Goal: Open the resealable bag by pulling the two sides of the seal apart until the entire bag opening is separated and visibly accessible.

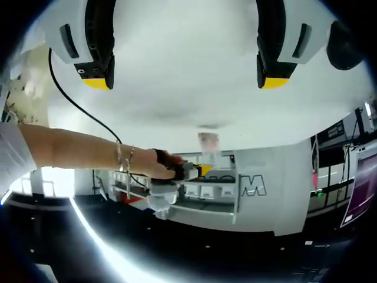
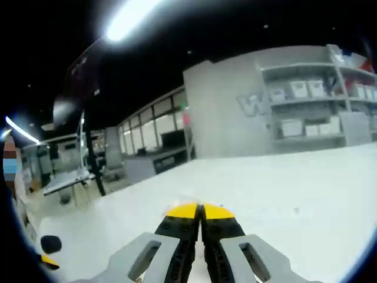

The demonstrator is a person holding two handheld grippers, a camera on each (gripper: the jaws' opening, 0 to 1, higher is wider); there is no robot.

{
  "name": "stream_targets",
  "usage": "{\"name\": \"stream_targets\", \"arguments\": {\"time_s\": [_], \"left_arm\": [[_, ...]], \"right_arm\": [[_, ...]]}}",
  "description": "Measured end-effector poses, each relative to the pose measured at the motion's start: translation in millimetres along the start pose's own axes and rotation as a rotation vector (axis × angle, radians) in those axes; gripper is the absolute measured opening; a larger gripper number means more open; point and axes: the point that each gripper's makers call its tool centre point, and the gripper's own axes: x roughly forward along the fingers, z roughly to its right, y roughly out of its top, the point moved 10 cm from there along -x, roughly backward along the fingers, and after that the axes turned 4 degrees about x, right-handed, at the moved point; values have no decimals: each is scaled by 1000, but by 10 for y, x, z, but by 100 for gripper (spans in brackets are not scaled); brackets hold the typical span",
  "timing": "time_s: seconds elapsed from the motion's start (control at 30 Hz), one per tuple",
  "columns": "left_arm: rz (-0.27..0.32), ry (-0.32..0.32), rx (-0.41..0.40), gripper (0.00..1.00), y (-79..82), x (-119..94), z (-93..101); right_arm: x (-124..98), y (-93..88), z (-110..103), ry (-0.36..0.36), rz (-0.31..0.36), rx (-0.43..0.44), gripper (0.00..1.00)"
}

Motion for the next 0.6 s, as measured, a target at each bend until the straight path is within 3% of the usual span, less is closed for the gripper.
{"name": "stream_targets", "arguments": {"time_s": [0.6], "left_arm": [[-9,-8,-8,99,-25,26,-9]], "right_arm": [[216,-12,83,-72,9,-31,0]]}}
